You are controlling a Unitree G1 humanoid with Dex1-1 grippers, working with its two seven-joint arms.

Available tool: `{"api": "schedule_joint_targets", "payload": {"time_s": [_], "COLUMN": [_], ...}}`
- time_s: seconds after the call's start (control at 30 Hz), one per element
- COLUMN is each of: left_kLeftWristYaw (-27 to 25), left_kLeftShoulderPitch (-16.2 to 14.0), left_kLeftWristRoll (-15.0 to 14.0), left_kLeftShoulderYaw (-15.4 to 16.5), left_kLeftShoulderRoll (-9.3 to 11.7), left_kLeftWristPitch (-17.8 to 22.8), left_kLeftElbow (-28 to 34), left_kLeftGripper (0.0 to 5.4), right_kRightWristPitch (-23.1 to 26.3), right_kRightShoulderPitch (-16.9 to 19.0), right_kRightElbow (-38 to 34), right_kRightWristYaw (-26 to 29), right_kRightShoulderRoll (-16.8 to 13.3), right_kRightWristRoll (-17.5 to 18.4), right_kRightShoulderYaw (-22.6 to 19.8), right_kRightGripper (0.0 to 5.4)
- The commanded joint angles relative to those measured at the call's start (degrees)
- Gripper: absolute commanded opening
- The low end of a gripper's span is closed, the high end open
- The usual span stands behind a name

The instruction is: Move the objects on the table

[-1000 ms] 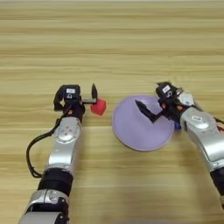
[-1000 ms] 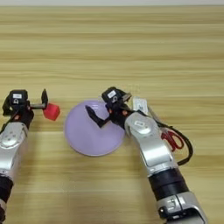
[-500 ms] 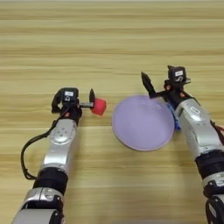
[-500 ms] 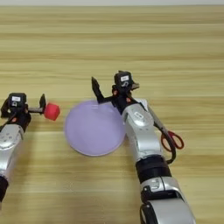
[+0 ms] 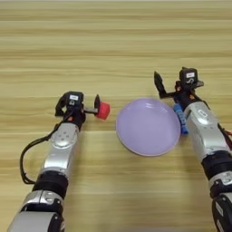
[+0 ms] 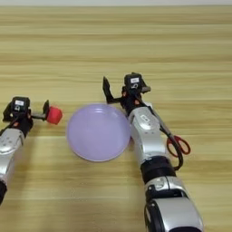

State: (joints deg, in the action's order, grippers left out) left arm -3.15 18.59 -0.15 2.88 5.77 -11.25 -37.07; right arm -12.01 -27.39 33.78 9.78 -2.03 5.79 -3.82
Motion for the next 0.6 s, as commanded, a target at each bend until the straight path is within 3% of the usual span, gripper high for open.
{"api": "schedule_joint_targets", "payload": {"time_s": [0.03, 0.37, 0.6], "left_kLeftWristYaw": [-1.37, -5.27, -6.76], "left_kLeftShoulderPitch": [0.18, -0.29, 2.17], "left_kLeftWristRoll": [0.8, 1.91, 4.03], "left_kLeftShoulderYaw": [-0.88, -3.71, -5.68], "left_kLeftShoulderRoll": [0.75, 1.81, 2.61], "left_kLeftWristPitch": [0.01, 1.55, 1.89], "left_kLeftElbow": [-0.21, 1.87, -3.34], "left_kLeftGripper": [5.4, 5.4, 5.4], "right_kRightWristPitch": [-0.4, -0.36, -0.01], "right_kRightShoulderPitch": [-2.03, -2.49, -2.43], "right_kRightElbow": [1.78, 2.55, 2.34], "right_kRightWristYaw": [-3.73, -5.72, -6.1], "right_kRightShoulderRoll": [-0.5, 0.01, 0.2], "right_kRightWristRoll": [-0.63, -1.27, -1.41], "right_kRightShoulderYaw": [-1.69, -1.61, -1.37], "right_kRightGripper": [5.38, 5.38, 5.38]}}
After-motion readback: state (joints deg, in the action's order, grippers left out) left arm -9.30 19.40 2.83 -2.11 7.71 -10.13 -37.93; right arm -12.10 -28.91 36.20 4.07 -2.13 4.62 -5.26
